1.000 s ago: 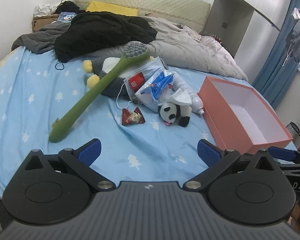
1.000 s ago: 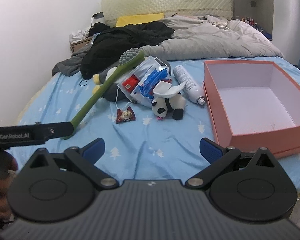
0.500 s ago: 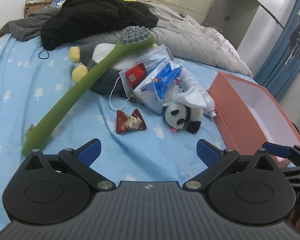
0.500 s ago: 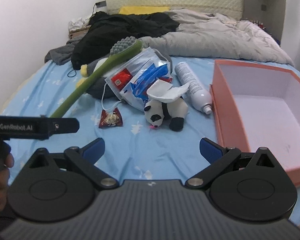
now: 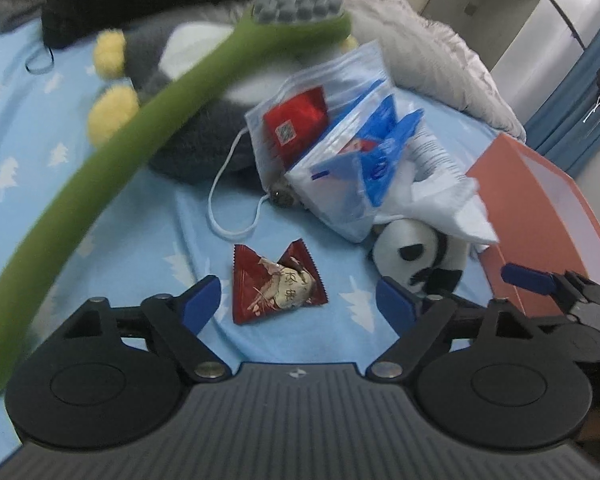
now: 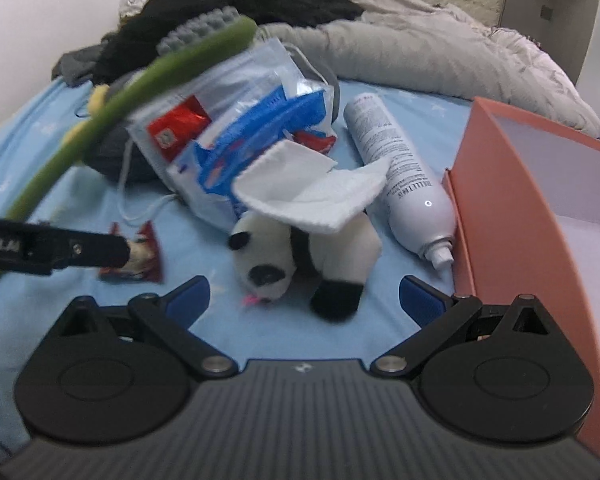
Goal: Organize soft objects
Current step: 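Move left tool to red candy wrapper while right tool approaches panda plush, then close left tool on candy wrapper while right tool closes on panda plush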
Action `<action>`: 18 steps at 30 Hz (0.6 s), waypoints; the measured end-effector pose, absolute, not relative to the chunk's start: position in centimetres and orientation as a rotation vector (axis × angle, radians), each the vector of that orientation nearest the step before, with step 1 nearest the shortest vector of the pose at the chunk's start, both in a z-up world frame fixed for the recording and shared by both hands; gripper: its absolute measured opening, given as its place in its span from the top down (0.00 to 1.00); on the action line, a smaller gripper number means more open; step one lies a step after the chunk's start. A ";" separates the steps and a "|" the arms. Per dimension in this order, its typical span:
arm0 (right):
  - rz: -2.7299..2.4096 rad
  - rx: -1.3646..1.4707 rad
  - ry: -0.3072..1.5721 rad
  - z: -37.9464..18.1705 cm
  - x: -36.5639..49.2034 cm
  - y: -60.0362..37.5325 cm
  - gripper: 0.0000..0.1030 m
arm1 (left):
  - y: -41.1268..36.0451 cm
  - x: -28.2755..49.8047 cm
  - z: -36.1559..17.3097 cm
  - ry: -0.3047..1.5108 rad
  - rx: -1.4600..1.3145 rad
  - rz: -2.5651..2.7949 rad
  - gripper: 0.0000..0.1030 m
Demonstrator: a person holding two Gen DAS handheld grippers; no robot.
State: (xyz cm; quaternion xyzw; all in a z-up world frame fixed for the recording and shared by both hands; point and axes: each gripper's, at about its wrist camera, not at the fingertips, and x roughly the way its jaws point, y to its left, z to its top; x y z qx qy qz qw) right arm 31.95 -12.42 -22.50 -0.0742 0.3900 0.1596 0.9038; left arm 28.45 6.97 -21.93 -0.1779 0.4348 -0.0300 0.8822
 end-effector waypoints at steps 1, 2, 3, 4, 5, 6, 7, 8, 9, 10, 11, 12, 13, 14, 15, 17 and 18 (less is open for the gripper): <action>0.332 -0.156 0.819 -22.9 32.7 -12.3 0.00 | 7.1 29.0 -22.4 0.916 -0.372 -0.062 0.17; 0.337 -0.155 0.827 -23.2 33.3 -12.2 0.00 | 7.2 29.3 -22.7 0.923 -0.375 -0.062 0.20; 0.340 -0.153 0.827 -23.5 33.8 -12.0 0.00 | 7.3 29.6 -23.0 0.931 -0.385 -0.066 0.22; 0.338 -0.150 0.827 -23.7 34.2 -12.0 0.00 | 7.5 30.0 -23.3 0.940 -0.398 -0.074 0.23; 0.336 -0.146 0.834 -23.8 34.6 -12.0 0.00 | 7.5 30.2 -23.5 0.945 -0.406 -0.076 0.24; 0.339 -0.136 0.849 -24.1 35.0 -11.9 0.00 | 7.5 30.4 -23.7 0.949 -0.410 -0.073 0.26; 0.339 -0.123 0.860 -24.3 35.4 -11.9 0.00 | 7.6 30.6 -23.9 0.953 -0.412 -0.071 0.28; 0.334 -0.110 0.867 -24.5 35.7 -11.8 0.00 | 7.6 30.6 -24.1 0.959 -0.414 -0.073 0.30; 0.333 -0.103 0.873 -24.7 36.1 -11.8 0.00 | 7.5 30.7 -24.4 0.966 -0.414 -0.072 0.35; 0.337 -0.095 0.878 -24.9 36.3 -11.7 0.00 | 7.6 30.7 -24.6 0.970 -0.414 -0.070 0.37; 0.343 -0.088 0.880 -25.1 36.6 -11.6 0.00 | 7.6 30.6 -24.8 0.971 -0.414 -0.072 0.40; 0.348 -0.087 0.878 -25.3 36.7 -11.5 0.00 | 7.6 30.6 -25.0 0.969 -0.409 -0.075 0.44; 0.353 -0.088 0.874 -25.5 36.7 -11.3 0.00 | 7.6 30.5 -25.2 0.962 -0.401 -0.074 0.46; 0.362 -0.089 0.867 -25.7 36.7 -11.1 0.00 | 7.6 30.4 -25.3 0.954 -0.396 -0.075 0.47; 0.370 -0.089 0.857 -25.8 36.7 -11.0 0.00 | 7.6 30.3 -25.3 0.945 -0.399 -0.074 0.51; 0.377 -0.077 0.829 -25.9 36.6 -11.0 0.01 | 7.7 29.9 -25.4 0.927 -0.403 -0.065 0.54; 0.379 -0.067 0.816 -25.8 36.6 -11.2 0.01 | 7.6 29.7 -25.4 0.917 -0.404 -0.063 0.54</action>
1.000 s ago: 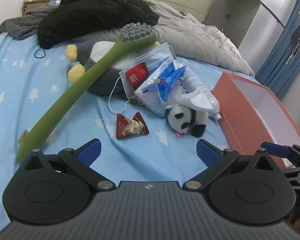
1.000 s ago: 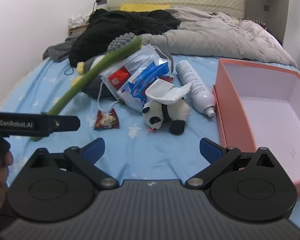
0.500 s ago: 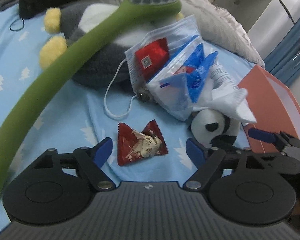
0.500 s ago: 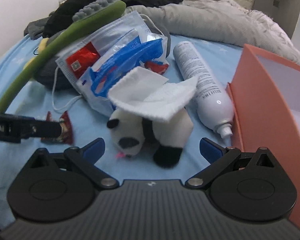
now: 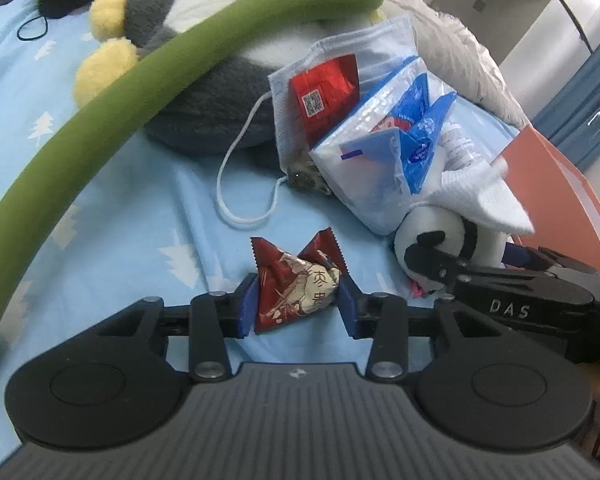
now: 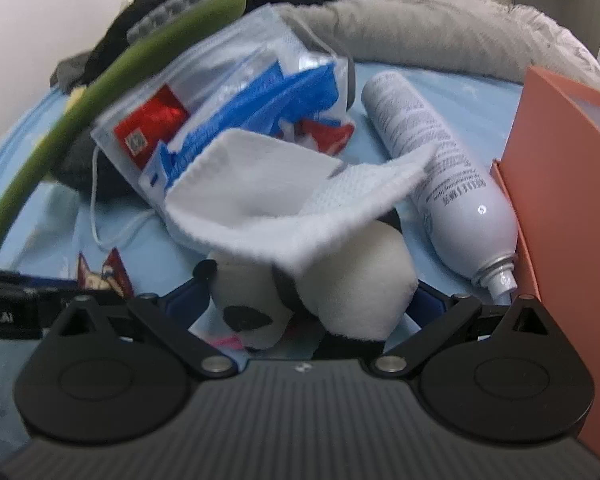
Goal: Organize soft objects
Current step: 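Close left tool on candy wrapper while right tool closes on panda plush, then carry candy wrapper in left tool while right tool carries panda toward pink box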
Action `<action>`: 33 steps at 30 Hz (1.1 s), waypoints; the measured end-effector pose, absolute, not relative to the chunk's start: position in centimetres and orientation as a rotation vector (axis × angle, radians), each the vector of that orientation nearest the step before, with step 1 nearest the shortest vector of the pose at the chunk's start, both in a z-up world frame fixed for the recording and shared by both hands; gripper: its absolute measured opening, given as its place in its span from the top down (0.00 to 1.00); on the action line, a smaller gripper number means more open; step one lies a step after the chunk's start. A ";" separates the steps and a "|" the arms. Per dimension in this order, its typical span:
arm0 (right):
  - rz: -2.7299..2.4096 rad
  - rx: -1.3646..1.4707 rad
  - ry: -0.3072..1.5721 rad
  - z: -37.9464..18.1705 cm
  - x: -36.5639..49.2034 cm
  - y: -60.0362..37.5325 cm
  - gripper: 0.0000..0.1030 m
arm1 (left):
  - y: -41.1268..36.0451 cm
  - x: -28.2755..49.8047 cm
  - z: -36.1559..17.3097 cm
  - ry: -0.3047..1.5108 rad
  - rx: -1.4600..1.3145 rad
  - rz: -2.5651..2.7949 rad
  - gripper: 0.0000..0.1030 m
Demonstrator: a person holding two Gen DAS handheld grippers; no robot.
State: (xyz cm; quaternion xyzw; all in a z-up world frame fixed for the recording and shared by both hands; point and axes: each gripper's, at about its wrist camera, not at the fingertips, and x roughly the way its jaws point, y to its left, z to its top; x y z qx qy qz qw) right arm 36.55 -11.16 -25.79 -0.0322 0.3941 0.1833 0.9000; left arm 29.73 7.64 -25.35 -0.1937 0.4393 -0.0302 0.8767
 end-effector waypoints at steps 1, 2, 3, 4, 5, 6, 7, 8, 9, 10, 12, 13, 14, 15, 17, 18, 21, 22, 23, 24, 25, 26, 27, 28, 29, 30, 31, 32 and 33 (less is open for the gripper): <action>0.381 -0.060 0.811 -25.7 36.5 -11.2 0.02 | 7.6 29.5 -25.3 0.907 -0.401 -0.060 0.54; 0.381 -0.059 0.809 -25.6 36.3 -11.3 0.03 | 7.5 29.2 -25.2 0.897 -0.396 -0.052 0.55; 0.382 -0.063 0.805 -25.5 36.1 -11.3 0.04 | 7.5 28.9 -25.2 0.890 -0.397 -0.046 0.55; 0.385 -0.067 0.800 -25.3 35.8 -11.3 0.05 | 7.4 28.5 -25.0 0.882 -0.402 -0.041 0.55; 0.384 -0.073 0.793 -25.1 35.5 -11.4 0.05 | 7.4 28.1 -24.9 0.875 -0.408 -0.040 0.55; 0.383 -0.076 0.784 -24.9 35.0 -11.4 0.05 | 7.4 27.7 -24.6 0.867 -0.410 -0.043 0.55; 0.384 -0.075 0.778 -24.7 34.5 -11.5 0.05 | 7.3 27.3 -24.4 0.860 -0.406 -0.046 0.55; 0.383 -0.070 0.774 -24.4 33.9 -11.7 0.05 | 7.2 26.7 -24.1 0.853 -0.400 -0.048 0.55; 0.380 -0.065 0.775 -24.1 33.4 -11.8 0.05 | 7.1 26.3 -23.8 0.848 -0.396 -0.050 0.55; 0.377 -0.059 0.778 -23.9 32.9 -12.0 0.05 | 6.9 25.8 -23.5 0.844 -0.395 -0.052 0.55; 0.373 -0.049 0.783 -23.3 31.8 -12.2 0.05 | 6.8 24.6 -22.6 0.832 -0.393 -0.059 0.55; 0.375 -0.045 0.780 -22.9 31.1 -12.3 0.05 | 6.7 24.0 -22.3 0.825 -0.392 -0.060 0.55; 0.379 -0.042 0.777 -22.6 30.6 -12.5 0.05 | 6.7 23.4 -21.9 0.820 -0.392 -0.061 0.55; 0.381 -0.039 0.773 -22.3 30.0 -12.7 0.05 | 6.7 22.7 -21.7 0.816 -0.395 -0.060 0.55; 0.373 -0.037 0.773 -21.9 29.0 -13.0 0.05 | 6.6 21.4 -21.2 0.812 -0.403 -0.059 0.55; 0.370 -0.034 0.779 -21.6 28.5 -13.2 0.05 | 6.5 20.8 -20.9 0.809 -0.408 -0.060 0.55; 0.362 -0.014 0.779 -21.0 26.7 -13.9 0.05 | 6.0 19.0 -20.2 0.804 -0.404 -0.060 0.55; 0.358 -0.010 0.778 -20.8 26.2 -14.1 0.05 | 5.8 18.5 -20.0 0.805 -0.402 -0.060 0.55; 0.354 -0.003 0.777 -20.6 25.6 -14.3 0.05 | 5.6 18.0 -19.8 0.806 -0.399 -0.061 0.55; 0.348 0.006 0.777 -20.4 25.0 -14.6 0.05 | 5.3 17.5 -19.6 0.804 -0.394 -0.065 0.55; 0.344 0.012 0.780 -20.2 24.6 -14.8 0.05 | 5.1 17.0 -19.3 0.800 -0.388 -0.066 0.55; 0.342 0.017 0.782 -20.0 23.9 -15.0 0.05 | 4.9 16.6 -19.0 0.798 -0.381 -0.067 0.55; 0.343 0.021 0.781 -19.8 23.4 -15.1 0.05 | 4.7 16.2 -18.7 0.796 -0.379 -0.068 0.55; 0.346 0.023 0.777 -19.6 23.0 -15.2 0.05 | 4.5 15.8 -18.5 0.793 -0.380 -0.071 0.55; 0.350 0.023 0.773 -19.3 22.5 -15.3 0.05 | 4.4 15.5 -18.3 0.791 -0.384 -0.072 0.55; 0.353 0.023 0.769 -19.1 22.0 -15.3 0.05 | 4.2 15.1 -18.0 0.789 -0.388 -0.073 0.55; 0.356 0.024 0.763 -18.8 21.6 -15.4 0.05 | 4.0 14.7 -17.7 0.783 -0.390 -0.073 0.55; 0.360 0.026 0.757 -18.5 21.2 -15.4 0.05 | 3.7 14.4 -17.5 0.779 -0.387 -0.070 0.55; 0.365 0.027 0.751 -18.2 20.9 -15.5 0.05 | 3.5 14.2 -17.2 0.777 -0.386 -0.066 0.55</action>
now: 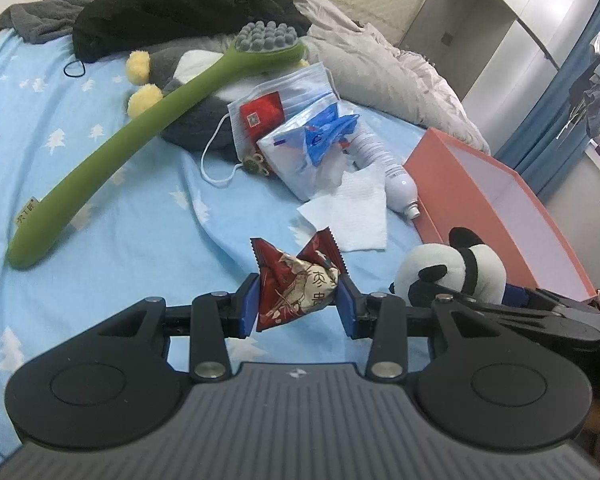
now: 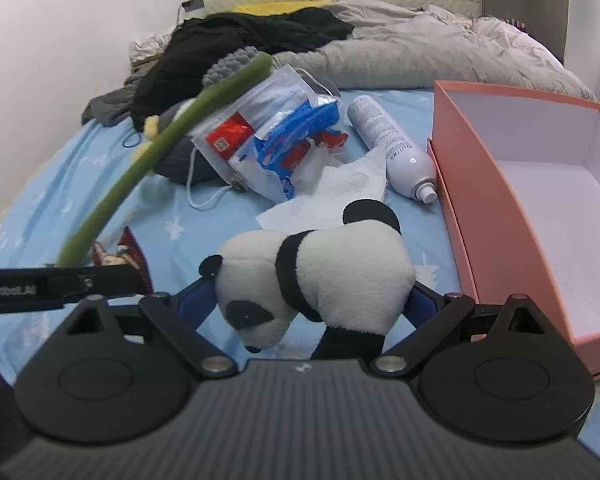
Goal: Organize soft objects
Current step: 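Carry candy wrapper in left tool while right tool carries panda toward pink box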
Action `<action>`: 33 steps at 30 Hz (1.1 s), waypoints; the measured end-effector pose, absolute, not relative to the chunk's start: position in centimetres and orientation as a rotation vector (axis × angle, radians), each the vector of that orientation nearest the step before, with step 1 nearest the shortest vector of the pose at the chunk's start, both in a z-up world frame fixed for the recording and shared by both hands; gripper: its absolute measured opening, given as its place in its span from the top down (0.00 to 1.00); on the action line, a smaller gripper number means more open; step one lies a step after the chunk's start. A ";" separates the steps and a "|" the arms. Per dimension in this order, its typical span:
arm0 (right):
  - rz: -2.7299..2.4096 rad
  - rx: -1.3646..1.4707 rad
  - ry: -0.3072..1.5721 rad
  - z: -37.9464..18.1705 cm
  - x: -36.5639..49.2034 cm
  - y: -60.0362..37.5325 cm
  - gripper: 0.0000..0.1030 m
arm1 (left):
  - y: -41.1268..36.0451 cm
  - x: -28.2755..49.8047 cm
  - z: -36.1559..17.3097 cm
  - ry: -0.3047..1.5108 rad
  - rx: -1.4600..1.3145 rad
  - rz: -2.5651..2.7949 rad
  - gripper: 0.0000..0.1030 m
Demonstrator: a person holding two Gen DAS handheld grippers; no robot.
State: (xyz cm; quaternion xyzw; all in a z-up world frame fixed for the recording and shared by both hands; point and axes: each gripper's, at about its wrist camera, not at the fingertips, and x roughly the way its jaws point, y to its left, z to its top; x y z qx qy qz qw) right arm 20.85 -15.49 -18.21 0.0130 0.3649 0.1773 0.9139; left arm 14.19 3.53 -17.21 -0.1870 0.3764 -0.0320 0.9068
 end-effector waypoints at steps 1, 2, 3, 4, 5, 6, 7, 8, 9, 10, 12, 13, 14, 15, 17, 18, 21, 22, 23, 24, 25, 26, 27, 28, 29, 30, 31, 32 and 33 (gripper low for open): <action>0.367 0.027 0.749 -17.9 20.6 -15.5 0.05 | 3.3 14.0 -16.9 0.775 -0.386 -0.064 0.55; 0.368 0.028 0.747 -17.7 20.3 -15.6 0.05 | 3.1 13.7 -16.6 0.773 -0.385 -0.062 0.55; 0.371 0.032 0.741 -17.3 20.1 -15.7 0.05 | 2.9 13.5 -16.3 0.769 -0.383 -0.060 0.55; 0.378 0.036 0.733 -17.0 19.9 -15.9 0.05 | 2.8 13.3 -16.0 0.765 -0.379 -0.056 0.55; 0.380 0.038 0.728 -16.7 19.7 -16.1 0.05 | 2.6 13.2 -15.7 0.764 -0.378 -0.051 0.55; 0.380 0.039 0.721 -16.3 19.6 -16.3 0.05 | 2.6 13.1 -15.3 0.762 -0.381 -0.048 0.55; 0.379 0.042 0.715 -16.0 19.5 -16.6 0.05 | 2.5 13.0 -15.0 0.758 -0.384 -0.048 0.55; 0.377 0.046 0.712 -15.7 19.4 -16.8 0.05 | 2.4 12.9 -14.6 0.753 -0.383 -0.048 0.55; 0.376 0.052 0.707 -15.3 19.4 -17.1 0.05 | 2.3 12.9 -14.2 0.746 -0.377 -0.048 0.55; 0.376 0.057 0.702 -15.0 19.4 -17.4 0.05 | 2.2 12.9 -13.7 0.739 -0.371 -0.049 0.55; 0.371 0.061 0.685 -14.2 19.5 -17.9 0.05 | 1.8 13.2 -12.8 0.723 -0.366 -0.063 0.55; 0.368 0.063 0.676 -13.8 19.5 -18.1 0.05 | 1.6 13.4 -12.4 0.714 -0.361 -0.071 0.55; 0.366 0.065 0.667 -13.5 19.5 -18.3 0.05 | 1.3 13.5 -11.9 0.702 -0.355 -0.079 0.55; 0.365 0.067 0.657 -13.1 19.6 -18.6 0.05 | 1.1 13.7 -11.5 0.692 -0.351 -0.087 0.55; 0.355 0.063 0.641 -12.3 19.9 -19.0 0.05 | 0.6 14.3 -10.6 0.677 -0.349 -0.111 0.55; 0.346 0.060 0.630 -11.9 19.9 -19.1 0.05 | 0.4 14.6 -10.3 0.668 -0.347 -0.126 0.55; 0.325 0.059 0.594 -10.6 20.1 -19.8 0.05 | -0.3 15.6 -8.9 0.640 -0.343 -0.163 0.55; 0.317 0.060 0.586 -10.2 20.2 -20.0 0.05 | -0.6 16.0 -8.3 0.631 -0.343 -0.176 0.55; 0.310 0.061 0.576 -9.8 20.3 -20.3 0.05 | -0.9 16.3 -7.9 0.621 -0.341 -0.186 0.55; 0.302 0.058 0.561 -9.2 20.4 -20.5 0.05 | -1.2 16.6 -7.3 0.610 -0.336 -0.197 0.55; 0.296 0.054 0.545 -8.6 20.5 -20.9 0.05 | -1.6 17.0 -6.7 0.599 -0.331 -0.210 0.55; 0.291 0.051 0.534 -8.1 20.6 -21.1 0.05 | -1.9 17.3 -6.1 0.588 -0.328 -0.221 0.55; 0.283 0.047 0.519 -7.4 20.7 -21.4 0.05 | -2.3 17.6 -5.5 0.580 -0.328 -0.232 0.55; 0.277 0.043 0.505 -6.8 20.8 -21.7 0.05 | -2.6 18.0 -5.0 0.574 -0.330 -0.244 0.55; 0.270 0.040 0.493 -6.2 20.9 -22.0 0.05 | -3.0 18.3 -4.5 0.570 -0.334 -0.257 0.55; 0.258 0.033 0.480 -5.6 21.0 -22.5 0.05 | -3.5 18.7 -4.1 0.573 -0.341 -0.276 0.55; 0.246 0.025 0.471 -5.1 21.0 -22.8 0.05 | -4.1 19.1 -3.7 0.577 -0.344 -0.291 0.55; 0.232 0.018 0.461 -4.6 21.2 -23.2 0.05 | -4.7 19.5 -3.2 0.581 -0.340 -0.309 0.55; 0.223 0.014 0.455 -4.1 21.4 -23.7 0.05 | -5.4 19.9 -2.9 0.581 -0.333 -0.323 0.55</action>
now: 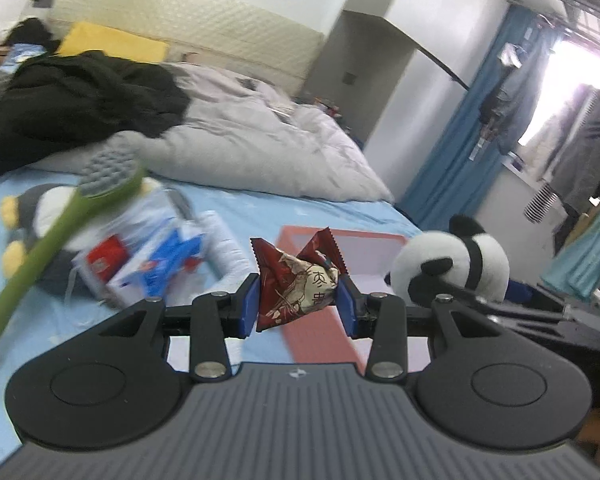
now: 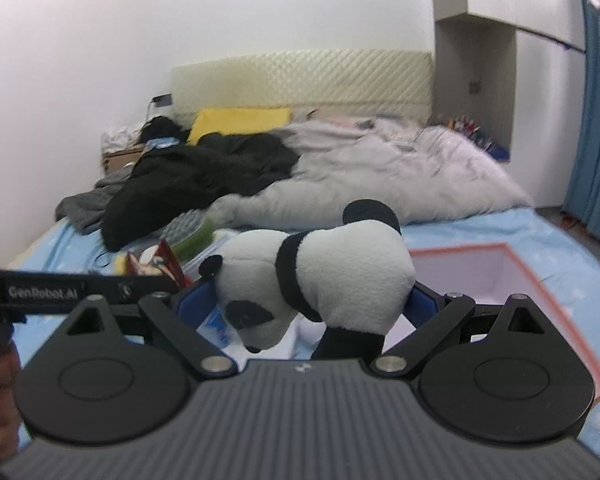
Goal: Organize soft objects
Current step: 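Carry candy wrapper in left tool while right tool carries panda toward pink box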
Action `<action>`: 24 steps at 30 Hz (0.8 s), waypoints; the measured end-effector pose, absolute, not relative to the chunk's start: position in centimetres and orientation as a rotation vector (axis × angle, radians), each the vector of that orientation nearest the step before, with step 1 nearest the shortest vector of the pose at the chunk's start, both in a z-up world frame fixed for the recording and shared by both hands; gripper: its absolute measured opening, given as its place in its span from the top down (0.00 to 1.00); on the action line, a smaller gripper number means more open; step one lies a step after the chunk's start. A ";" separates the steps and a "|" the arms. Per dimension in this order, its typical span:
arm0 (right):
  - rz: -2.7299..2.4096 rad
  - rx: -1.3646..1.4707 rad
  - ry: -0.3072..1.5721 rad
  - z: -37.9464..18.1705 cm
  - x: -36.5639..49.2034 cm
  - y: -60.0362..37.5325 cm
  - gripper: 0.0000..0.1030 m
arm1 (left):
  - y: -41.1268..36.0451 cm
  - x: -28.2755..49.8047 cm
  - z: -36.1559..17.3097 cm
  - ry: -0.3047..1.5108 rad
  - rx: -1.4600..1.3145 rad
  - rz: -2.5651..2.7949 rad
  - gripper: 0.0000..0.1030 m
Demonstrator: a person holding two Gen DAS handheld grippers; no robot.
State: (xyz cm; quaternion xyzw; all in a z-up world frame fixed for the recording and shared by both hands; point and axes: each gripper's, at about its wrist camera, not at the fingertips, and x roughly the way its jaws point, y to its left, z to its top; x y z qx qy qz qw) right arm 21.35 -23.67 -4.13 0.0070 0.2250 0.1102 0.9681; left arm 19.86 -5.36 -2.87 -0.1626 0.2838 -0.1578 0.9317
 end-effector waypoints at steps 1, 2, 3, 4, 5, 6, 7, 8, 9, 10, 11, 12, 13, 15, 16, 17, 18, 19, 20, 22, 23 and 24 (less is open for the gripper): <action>0.213 0.012 0.449 -3.7 21.5 -24.2 0.05 | -5.9 20.2 -2.6 0.579 -0.327 -0.335 0.55; 0.206 0.011 0.445 -3.3 21.6 -24.6 0.05 | -6.6 20.6 -2.3 0.581 -0.325 -0.347 0.55; 0.196 0.012 0.442 -2.9 21.7 -25.2 0.05 | -7.1 21.1 -2.1 0.586 -0.324 -0.361 0.55; 0.185 0.013 0.442 -2.6 21.8 -25.7 0.05 | -7.7 21.5 -1.8 0.586 -0.323 -0.381 0.55; 0.173 0.012 0.442 -2.3 22.0 -26.2 0.05 | -8.4 21.9 -1.5 0.587 -0.315 -0.396 0.55; 0.158 0.009 0.441 -2.1 22.1 -26.7 0.05 | -9.1 22.3 -1.3 0.589 -0.302 -0.409 0.55; 0.142 0.009 0.440 -1.9 22.2 -27.4 0.05 | -10.0 22.8 -1.1 0.589 -0.283 -0.424 0.55; 0.127 0.012 0.445 -1.8 22.5 -28.1 0.05 | -10.9 23.2 -0.8 0.591 -0.267 -0.437 0.55; 0.117 0.019 0.454 -1.8 22.7 -28.6 0.05 | -11.8 23.7 -0.6 0.599 -0.251 -0.449 0.55; 0.108 0.026 0.464 -1.7 23.0 -29.3 0.05 | -12.5 24.3 -0.7 0.607 -0.242 -0.461 0.55; 0.097 0.029 0.475 -1.7 23.2 -29.9 0.05 | -13.3 24.7 -0.7 0.612 -0.233 -0.476 0.55; 0.086 0.030 0.489 -1.9 23.5 -30.5 0.05 | -14.1 25.2 -0.7 0.615 -0.228 -0.495 0.55; 0.078 0.035 0.503 -2.0 23.8 -31.1 0.05 | -14.8 26.0 -1.1 0.626 -0.228 -0.519 0.55; 0.060 0.058 0.538 -2.6 24.4 -32.3 0.05 | -16.4 27.3 -1.9 0.666 -0.218 -0.547 0.55; 0.054 0.065 0.552 -2.9 24.7 -32.8 0.05 | -17.3 27.8 -2.4 0.682 -0.200 -0.566 0.55; 0.045 0.077 0.570 -3.4 25.2 -33.6 0.05 | -18.1 28.3 -2.9 0.701 -0.185 -0.569 0.55; 0.035 0.081 0.582 -3.8 25.1 -34.2 0.05 | -18.8 28.8 -3.4 0.723 -0.174 -0.569 0.55; 0.027 0.083 0.595 -4.3 25.4 -34.7 0.05 | -19.6 29.3 -3.9 0.740 -0.160 -0.578 0.55; 0.019 0.085 0.609 -4.8 25.8 -35.1 0.05 | -20.3 29.9 -4.4 0.755 -0.147 -0.584 0.55; 0.007 0.091 0.645 -6.2 26.6 -36.1 0.05 | -21.5 31.1 -5.8 0.799 -0.134 -0.583 0.55; -0.001 0.093 0.665 -7.1 27.0 -36.6 0.05 | -22.0 31.8 -6.4 0.821 -0.135 -0.584 0.55; -0.009 0.092 0.679 -7.7 27.2 -36.9 0.05 | -22.5 32.4 -7.1 0.845 -0.144 -0.587 0.55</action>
